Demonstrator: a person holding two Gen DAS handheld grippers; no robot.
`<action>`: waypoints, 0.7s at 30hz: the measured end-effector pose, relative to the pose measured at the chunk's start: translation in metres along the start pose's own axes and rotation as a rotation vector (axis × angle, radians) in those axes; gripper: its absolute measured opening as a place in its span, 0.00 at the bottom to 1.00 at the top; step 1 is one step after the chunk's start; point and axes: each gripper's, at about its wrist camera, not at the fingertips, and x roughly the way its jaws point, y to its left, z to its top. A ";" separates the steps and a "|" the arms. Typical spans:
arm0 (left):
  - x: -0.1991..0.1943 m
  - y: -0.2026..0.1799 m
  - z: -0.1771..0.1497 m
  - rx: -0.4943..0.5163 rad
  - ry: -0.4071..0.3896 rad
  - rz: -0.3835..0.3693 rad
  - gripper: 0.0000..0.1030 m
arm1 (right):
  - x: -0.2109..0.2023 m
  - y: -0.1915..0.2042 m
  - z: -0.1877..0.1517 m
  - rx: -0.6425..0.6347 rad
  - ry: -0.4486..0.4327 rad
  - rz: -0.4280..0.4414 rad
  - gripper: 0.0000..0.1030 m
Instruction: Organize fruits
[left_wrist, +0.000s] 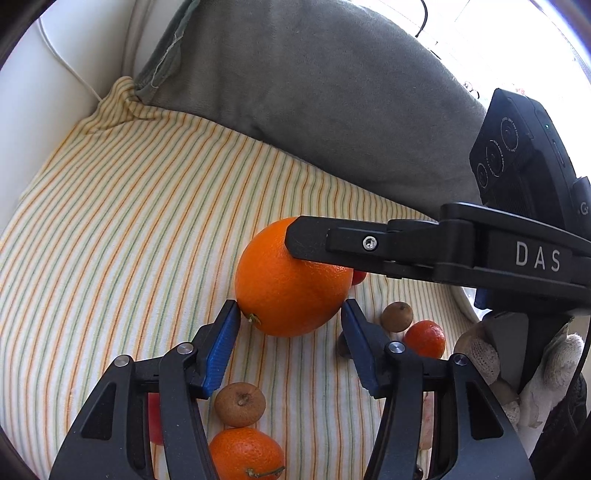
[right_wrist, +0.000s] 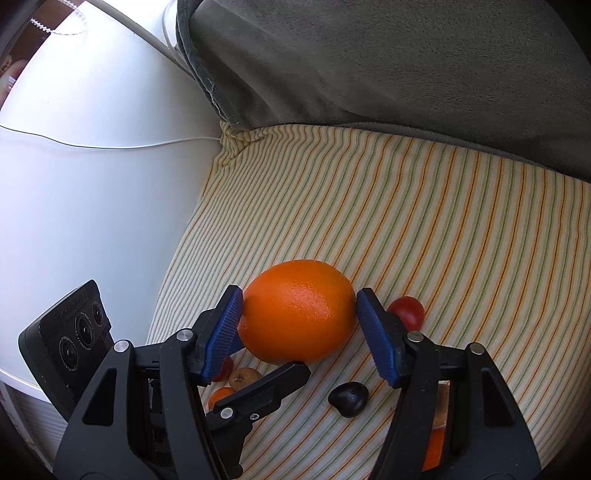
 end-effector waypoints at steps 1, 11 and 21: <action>-0.001 -0.001 0.000 0.003 -0.003 0.000 0.54 | -0.001 0.000 0.000 0.001 -0.001 0.001 0.65; -0.010 -0.027 0.002 0.063 -0.034 -0.004 0.54 | -0.041 -0.003 -0.008 0.008 -0.050 0.011 0.65; -0.005 -0.082 -0.002 0.145 -0.041 -0.053 0.54 | -0.103 -0.026 -0.029 0.035 -0.130 -0.016 0.65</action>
